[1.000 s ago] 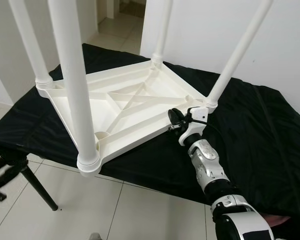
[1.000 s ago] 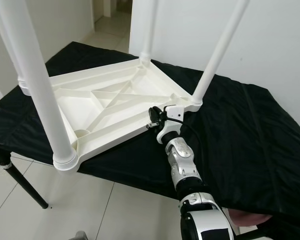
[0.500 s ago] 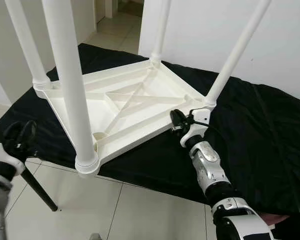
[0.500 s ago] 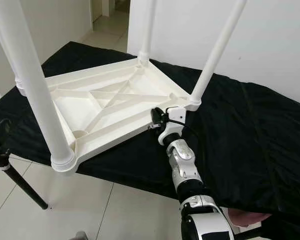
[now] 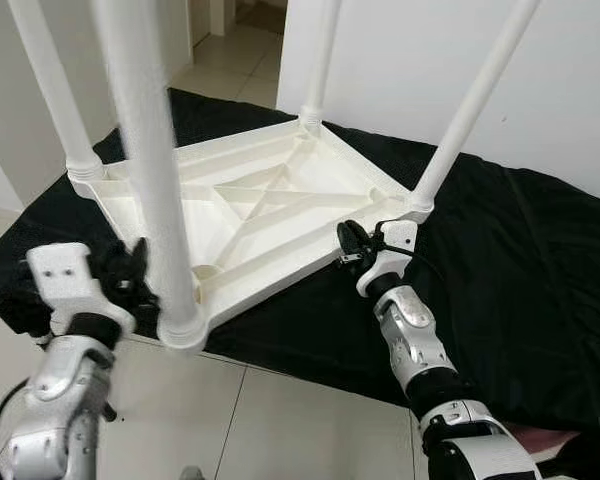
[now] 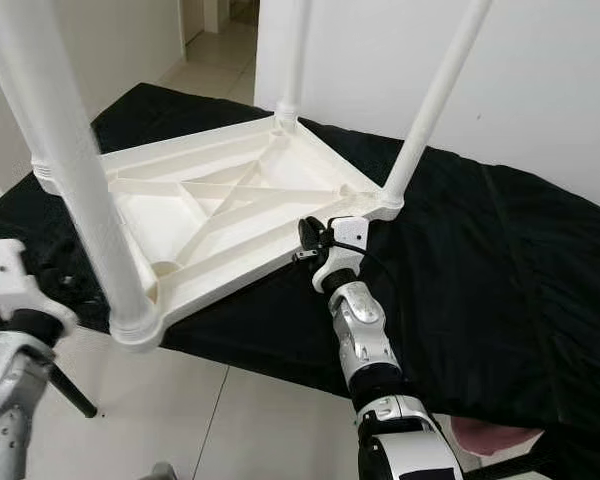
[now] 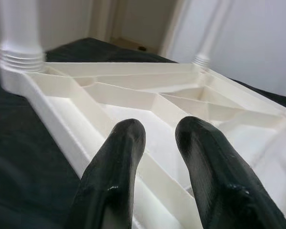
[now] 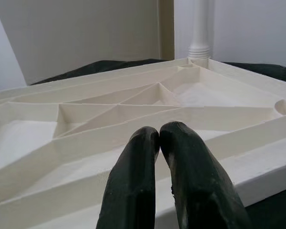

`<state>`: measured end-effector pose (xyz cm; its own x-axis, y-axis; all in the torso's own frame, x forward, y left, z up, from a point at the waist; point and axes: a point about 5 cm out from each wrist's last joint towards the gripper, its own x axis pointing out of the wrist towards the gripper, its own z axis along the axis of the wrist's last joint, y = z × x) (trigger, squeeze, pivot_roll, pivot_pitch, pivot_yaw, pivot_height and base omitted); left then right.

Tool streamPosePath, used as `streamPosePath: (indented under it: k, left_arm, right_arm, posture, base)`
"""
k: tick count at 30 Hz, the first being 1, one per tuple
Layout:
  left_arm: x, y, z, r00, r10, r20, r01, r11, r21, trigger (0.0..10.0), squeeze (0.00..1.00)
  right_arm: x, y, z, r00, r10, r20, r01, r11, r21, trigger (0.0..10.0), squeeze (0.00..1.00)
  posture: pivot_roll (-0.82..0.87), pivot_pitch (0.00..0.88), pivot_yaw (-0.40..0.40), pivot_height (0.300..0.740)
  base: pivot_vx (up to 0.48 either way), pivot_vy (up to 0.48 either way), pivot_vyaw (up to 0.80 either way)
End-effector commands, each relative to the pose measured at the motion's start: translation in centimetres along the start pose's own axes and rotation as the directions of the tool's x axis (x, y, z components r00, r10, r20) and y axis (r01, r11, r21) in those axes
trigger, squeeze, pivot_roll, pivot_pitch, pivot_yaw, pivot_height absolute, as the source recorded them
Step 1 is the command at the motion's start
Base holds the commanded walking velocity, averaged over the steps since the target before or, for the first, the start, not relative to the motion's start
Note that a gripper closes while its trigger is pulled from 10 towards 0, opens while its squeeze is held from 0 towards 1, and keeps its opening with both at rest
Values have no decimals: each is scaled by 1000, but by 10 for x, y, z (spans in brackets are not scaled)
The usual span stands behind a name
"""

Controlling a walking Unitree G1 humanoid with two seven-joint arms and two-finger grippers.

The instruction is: Building children table

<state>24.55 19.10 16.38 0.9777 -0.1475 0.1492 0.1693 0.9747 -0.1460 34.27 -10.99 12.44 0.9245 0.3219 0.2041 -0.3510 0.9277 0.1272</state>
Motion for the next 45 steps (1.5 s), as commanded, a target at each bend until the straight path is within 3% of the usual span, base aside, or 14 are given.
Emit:
streamPosePath:
  k: [1,5,7,8,9,10,11,17,18,24,36,39,45]
  left_arm:
    - [4,-18,-7,992,-125,-28,125,992,-8,10000,0]
    - [15,-34,-13,980,-195,-48,195,981,4,10000,0]
    - [15,-34,-13,980,-195,-48,195,981,4,10000,0]
    - [18,-39,-14,975,-217,-50,217,976,-2,10000,0]
    - [31,-55,-16,956,-288,-53,287,957,-25,10000,0]
    - [31,-55,-16,956,-288,-53,287,957,-25,10000,0]
    - [39,-65,-16,938,-342,-50,341,939,-36,10000,0]
    - [46,-78,-17,903,-425,-54,422,905,-59,10000,0]
    - [49,-87,-19,881,-469,-66,465,883,-62,10000,0]
    - [54,-103,-21,845,-532,-65,527,846,-76,10000,0]
    - [53,-119,-26,821,-568,-55,559,821,-118,10000,0]
    - [58,-130,-22,828,-560,-32,552,823,-135,10000,0]
    - [62,-131,-25,843,-538,-25,530,837,-138,10000,0]
  right_arm:
    - [-2,-1,-1,1000,-18,-1,18,1000,-11,10000,0]
    - [-2,-2,0,998,-59,14,59,998,-18,10000,0]
    - [-2,-2,0,998,-59,14,59,998,-18,10000,0]
    - [-3,-2,1,997,-73,17,74,997,-21,10000,0]
    - [-6,-5,1,993,-117,20,118,991,-55,10000,0]
    - [-6,-5,1,993,-117,20,118,991,-55,10000,0]
    - [-9,-10,0,985,-171,11,171,981,-87,10000,0]
    - [-13,-14,-4,976,-216,-14,211,966,-147,10000,0]
    - [-16,-18,-5,971,-238,-23,231,956,-180,10000,0]
    - [-23,-32,-2,956,-294,-22,281,931,-232,10000,0]
    - [-26,-42,4,942,-335,1,319,897,-307,10000,0]
    - [-27,-44,7,944,-329,13,317,898,-305,10000,0]
    - [-32,-42,6,956,-293,3,281,915,-290,10000,0]
  posture:
    - [77,0,-68,740]
    - [42,0,-42,740]
    - [42,0,-42,740]
    - [31,0,-34,740]
    - [-9,0,-6,740]
    - [-9,0,-6,740]
    - [-34,0,12,740]
    - [-97,0,53,740]
    - [-123,0,61,740]
    - [-155,0,67,740]
    - [-165,0,47,740]
    - [-156,0,47,740]
    - [-143,0,24,740]
  base:
    - [0,0,0]
    - [0,0,0]
    - [0,0,0]
    - [0,0,0]
    - [0,0,0]
    - [0,0,0]
    - [0,0,0]
    - [0,0,0]
    - [0,0,0]
    - [0,0,0]
    - [0,0,0]
    - [0,0,0]
    - [0,0,0]
